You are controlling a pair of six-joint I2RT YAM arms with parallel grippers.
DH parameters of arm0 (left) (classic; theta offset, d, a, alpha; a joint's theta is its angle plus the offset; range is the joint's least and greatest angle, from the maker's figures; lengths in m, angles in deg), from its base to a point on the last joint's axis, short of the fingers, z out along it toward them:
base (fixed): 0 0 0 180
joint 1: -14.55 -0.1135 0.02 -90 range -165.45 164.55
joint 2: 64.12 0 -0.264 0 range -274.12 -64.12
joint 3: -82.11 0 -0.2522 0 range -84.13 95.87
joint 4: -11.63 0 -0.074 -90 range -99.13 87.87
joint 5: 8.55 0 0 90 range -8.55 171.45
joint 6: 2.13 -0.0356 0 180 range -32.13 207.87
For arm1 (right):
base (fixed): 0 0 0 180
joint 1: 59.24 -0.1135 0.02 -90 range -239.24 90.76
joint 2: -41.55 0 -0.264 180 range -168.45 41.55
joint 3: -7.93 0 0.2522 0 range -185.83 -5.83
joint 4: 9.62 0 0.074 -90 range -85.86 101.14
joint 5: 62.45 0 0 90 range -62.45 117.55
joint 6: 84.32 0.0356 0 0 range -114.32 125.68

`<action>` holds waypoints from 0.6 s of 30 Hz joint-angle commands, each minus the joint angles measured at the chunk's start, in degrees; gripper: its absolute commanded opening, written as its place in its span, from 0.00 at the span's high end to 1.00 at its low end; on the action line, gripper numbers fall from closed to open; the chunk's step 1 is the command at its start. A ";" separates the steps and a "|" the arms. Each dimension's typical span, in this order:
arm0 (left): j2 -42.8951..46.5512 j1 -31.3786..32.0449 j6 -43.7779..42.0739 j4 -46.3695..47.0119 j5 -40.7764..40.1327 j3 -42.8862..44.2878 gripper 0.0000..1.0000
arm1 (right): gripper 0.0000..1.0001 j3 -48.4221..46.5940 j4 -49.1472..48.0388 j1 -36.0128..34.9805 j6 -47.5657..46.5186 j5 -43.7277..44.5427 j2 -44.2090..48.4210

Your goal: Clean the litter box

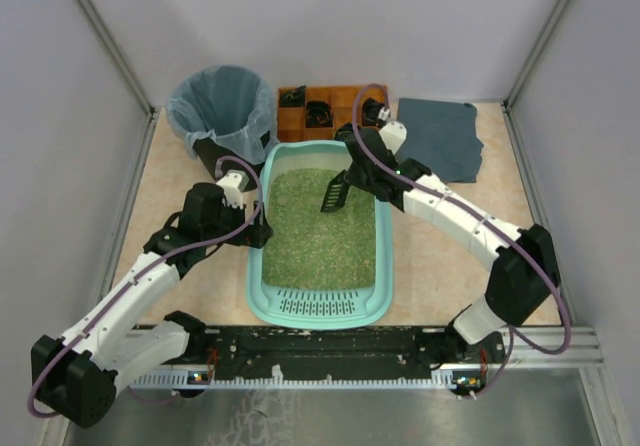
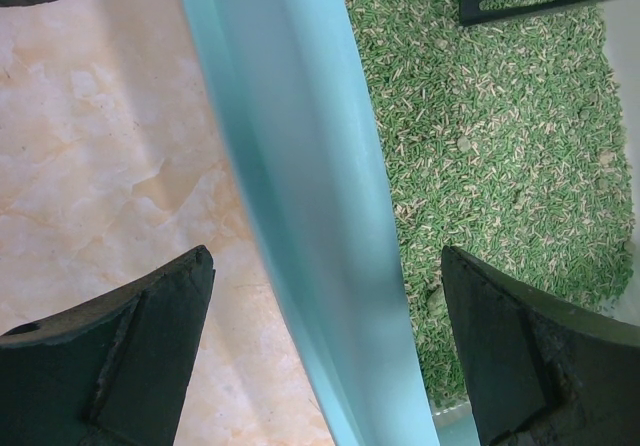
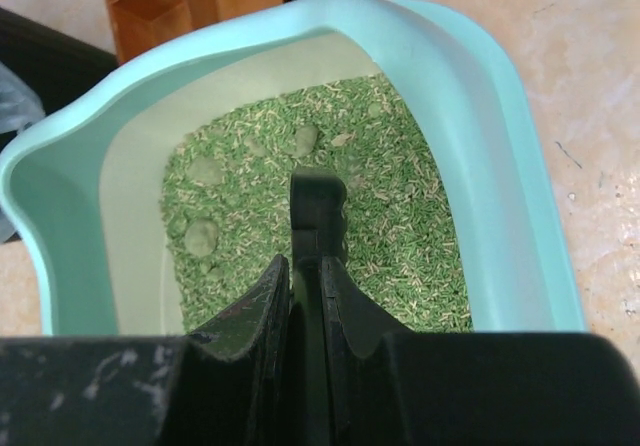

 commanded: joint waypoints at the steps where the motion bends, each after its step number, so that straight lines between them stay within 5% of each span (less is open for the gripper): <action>1: -0.08 0.29 -0.34 0.01 0.19 0.23 0.01 | 1.00 -9.38 6.62 0.13 2.23 5.64 -4.26; 12: -0.34 0.30 -0.33 0.01 0.23 0.20 0.02 | 1.00 -17.91 12.63 -0.35 -2.70 12.66 -14.60; 18: -0.41 0.21 -0.37 0.05 0.36 0.33 0.02 | 1.00 -12.62 0.68 -0.35 -8.46 6.55 -14.64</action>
